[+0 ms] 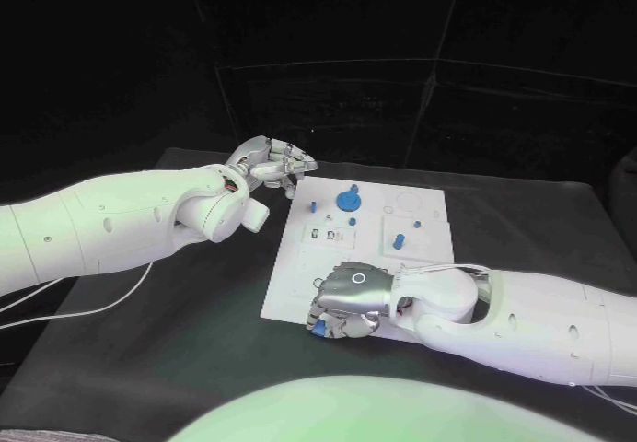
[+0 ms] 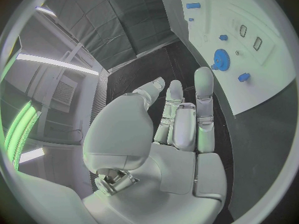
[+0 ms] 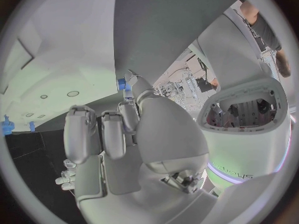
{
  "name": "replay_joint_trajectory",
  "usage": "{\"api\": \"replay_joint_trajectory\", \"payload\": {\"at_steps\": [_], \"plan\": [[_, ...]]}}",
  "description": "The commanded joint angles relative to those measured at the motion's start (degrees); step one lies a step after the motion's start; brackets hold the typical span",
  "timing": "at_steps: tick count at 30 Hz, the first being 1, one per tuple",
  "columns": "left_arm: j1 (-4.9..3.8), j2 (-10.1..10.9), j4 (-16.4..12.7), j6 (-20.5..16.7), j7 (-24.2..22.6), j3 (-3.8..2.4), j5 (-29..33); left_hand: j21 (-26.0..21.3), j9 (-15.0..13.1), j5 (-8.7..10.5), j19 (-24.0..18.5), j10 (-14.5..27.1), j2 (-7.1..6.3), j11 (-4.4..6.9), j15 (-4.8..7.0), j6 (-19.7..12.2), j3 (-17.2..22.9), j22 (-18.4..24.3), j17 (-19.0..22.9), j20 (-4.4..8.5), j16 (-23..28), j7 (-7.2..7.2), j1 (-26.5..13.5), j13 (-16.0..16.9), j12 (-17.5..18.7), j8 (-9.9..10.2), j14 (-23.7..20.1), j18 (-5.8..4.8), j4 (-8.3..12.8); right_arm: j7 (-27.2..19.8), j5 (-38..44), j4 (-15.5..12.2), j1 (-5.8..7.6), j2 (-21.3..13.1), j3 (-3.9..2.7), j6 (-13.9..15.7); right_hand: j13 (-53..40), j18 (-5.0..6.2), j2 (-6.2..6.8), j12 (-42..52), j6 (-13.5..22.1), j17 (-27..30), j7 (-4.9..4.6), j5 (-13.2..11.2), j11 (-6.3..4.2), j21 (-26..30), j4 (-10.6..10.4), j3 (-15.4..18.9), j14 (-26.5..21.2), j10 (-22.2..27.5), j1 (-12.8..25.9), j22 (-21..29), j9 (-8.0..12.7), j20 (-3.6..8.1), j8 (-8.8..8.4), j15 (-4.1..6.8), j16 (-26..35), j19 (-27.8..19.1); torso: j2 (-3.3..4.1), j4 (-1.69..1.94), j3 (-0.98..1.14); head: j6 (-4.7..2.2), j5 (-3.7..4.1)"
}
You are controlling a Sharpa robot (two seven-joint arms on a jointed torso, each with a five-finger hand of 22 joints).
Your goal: Assemble the parts on the task board
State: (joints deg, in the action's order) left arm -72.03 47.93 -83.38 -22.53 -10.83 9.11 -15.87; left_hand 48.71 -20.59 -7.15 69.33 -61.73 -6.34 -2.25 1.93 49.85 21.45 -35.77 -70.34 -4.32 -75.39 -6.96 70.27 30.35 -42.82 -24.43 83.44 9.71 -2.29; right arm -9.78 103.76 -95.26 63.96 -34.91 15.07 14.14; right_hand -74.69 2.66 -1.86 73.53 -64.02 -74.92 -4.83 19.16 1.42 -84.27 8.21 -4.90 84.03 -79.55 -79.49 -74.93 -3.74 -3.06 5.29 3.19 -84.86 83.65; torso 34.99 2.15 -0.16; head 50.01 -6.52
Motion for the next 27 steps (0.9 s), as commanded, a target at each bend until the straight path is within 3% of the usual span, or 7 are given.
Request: {"api": "replay_joint_trajectory", "payload": {"at_steps": [1, 5, 13, 15, 17, 23, 27], "plan": [[-0.11, 0.09, -0.04, 0.27, -0.06, -0.04, 0.07, -0.12, 0.05, -0.06, -0.39, 0.42, -0.12, -0.01, -0.12, 0.47, 0.07, 0.04, 0.05, 0.00, 0.18, -0.09, 0.50, -0.05, 0.33, 0.29, -0.31, 0.47, 0.40, -4.88, -10.99, -0.67, 0.17, -1.52, -0.08, 9.65, -1.60, -0.11, 0.64, -0.17, -0.79, -6.68, -1.03, 1.47, -0.35, -0.19, -0.42, -0.70, 4.23, -0.29, 0.60, -3.76, -0.09, -0.24, -0.35, -0.25, -0.01, 0.55, -0.09, 0.02, -0.06, -0.01, 0.21], [-0.11, 0.19, -0.07, 0.39, -0.02, -0.03, 0.07, -0.12, 0.05, -0.06, -0.39, 0.42, -0.12, -0.01, -0.12, 0.47, 0.07, 0.04, 0.05, 0.00, 0.18, -0.09, 0.50, -0.05, 0.33, 0.29, -0.31, 0.47, 0.40, -7.02, -21.33, -1.37, 0.28, -3.69, -0.12, 12.27, -1.81, -0.15, 0.87, 0.10, -0.94, -6.93, -1.06, 1.43, -0.31, -0.28, -0.96, -1.00, 4.29, -0.51, 1.34, -3.96, -0.12, -0.28, -0.42, -0.28, -0.16, 0.65, -0.11, -0.01, -0.04, -0.01, 0.35], [-0.08, 0.38, -0.21, 1.05, -0.19, 0.00, 0.10, -0.12, 0.05, -0.06, -0.39, 0.42, -0.13, -0.01, -0.12, 0.47, 0.07, 0.04, 0.05, 0.00, 0.18, -0.10, 0.50, -0.05, 0.33, 0.29, -0.31, 0.47, 0.40, -8.38, -40.79, -1.86, 0.66, -7.06, -0.52, 13.91, -1.88, -0.16, 1.29, 0.19, -0.88, -7.06, -1.10, 1.08, -0.27, -0.31, -1.52, -1.22, 4.32, -0.58, 2.19, -4.01, -0.11, -0.32, -0.60, -0.32, -0.24, 0.67, 0.06, 0.02, -0.05, -0.01, 0.71], [-0.04, 0.46, -0.27, 1.55, -0.54, 0.01, 0.33, -0.16, 0.15, -0.03, -0.32, 0.44, -0.19, -0.06, -0.15, 0.48, -0.02, 0.04, 0.11, -0.01, 0.23, -0.13, 0.44, -0.17, 0.34, 0.31, -0.33, 0.45, 0.38, -8.51, -44.50, -1.42, 0.72, -7.61, -1.36, 14.64, -1.96, -0.15, 1.30, 0.29, -0.85, -7.12, -1.12, 1.20, -0.26, -0.30, -1.61, -1.32, 4.34, -0.64, 2.32, -3.98, -0.10, -0.32, -0.65, -0.33, -0.28, 0.66, 0.08, -0.04, -0.07, -0.01, 0.84], [0.06, 0.54, -0.28, 2.54, -1.37, 0.04, 1.59, -0.36, 0.21, -0.01, -0.38, 0.43, -0.16, -0.07, -0.16, 0.57, -0.07, 0.27, 0.27, -0.02, 0.35, -0.13, 0.37, -0.24, 0.34, 0.29, -0.39, 0.47, 0.31, -8.69, -48.77, -0.48, 0.76, -8.05, -2.75, 15.55, -2.02, -0.14, 1.34, 0.35, -0.81, -7.15, -1.13, 1.39, -0.25, -0.28, -1.68, -1.44, 4.35, -0.67, 2.40, -3.95, -0.10, -0.33, -0.70, -0.34, -0.30, 0.65, 0.11, -0.14, -0.14, -0.01, 1.20], [0.67, 0.80, -0.28, 4.68, -4.20, 0.07, 4.40, -0.98, 1.15, -0.04, -0.39, 0.62, 0.24, -0.22, -0.27, 0.23, 0.07, 0.80, 0.40, -0.10, 0.46, -0.36, 0.64, -0.74, 0.39, 1.14, -0.46, 0.49, 0.35, -9.14, -56.60, 1.78, 0.80, -8.69, -6.74, 17.07, -2.11, -0.12, 1.38, 0.46, -0.75, -7.26, -1.17, 1.61, -0.22, -0.23, -1.77, -1.61, 4.37, -0.73, 2.53, -3.84, -0.09, -0.34, -0.78, -0.35, -0.37, 0.59, 0.11, 0.11, -0.22, -0.01, 2.14], [1.27, 0.89, -0.11, 5.70, -5.89, 0.09, 5.60, -1.25, 1.85, -0.08, -0.29, 0.81, 0.69, -0.23, -0.28, 0.80, 0.54, 0.98, 0.41, -0.13, 0.45, -0.35, 1.49, -1.09, 0.37, 1.59, -0.48, 0.50, 0.83, -9.44, -60.01, 3.03, 0.81, -9.00, -8.49, 17.71, -2.11, -0.11, 1.41, 0.46, -0.70, -7.25, -1.20, 1.66, -0.21, -0.22, -1.82, -1.66, 4.37, -0.72, 2.60, -3.82, -0.08, -0.34, -0.82, -0.36, -0.37, 0.58, 0.11, 0.18, -0.19, -0.98, 2.35]]}}
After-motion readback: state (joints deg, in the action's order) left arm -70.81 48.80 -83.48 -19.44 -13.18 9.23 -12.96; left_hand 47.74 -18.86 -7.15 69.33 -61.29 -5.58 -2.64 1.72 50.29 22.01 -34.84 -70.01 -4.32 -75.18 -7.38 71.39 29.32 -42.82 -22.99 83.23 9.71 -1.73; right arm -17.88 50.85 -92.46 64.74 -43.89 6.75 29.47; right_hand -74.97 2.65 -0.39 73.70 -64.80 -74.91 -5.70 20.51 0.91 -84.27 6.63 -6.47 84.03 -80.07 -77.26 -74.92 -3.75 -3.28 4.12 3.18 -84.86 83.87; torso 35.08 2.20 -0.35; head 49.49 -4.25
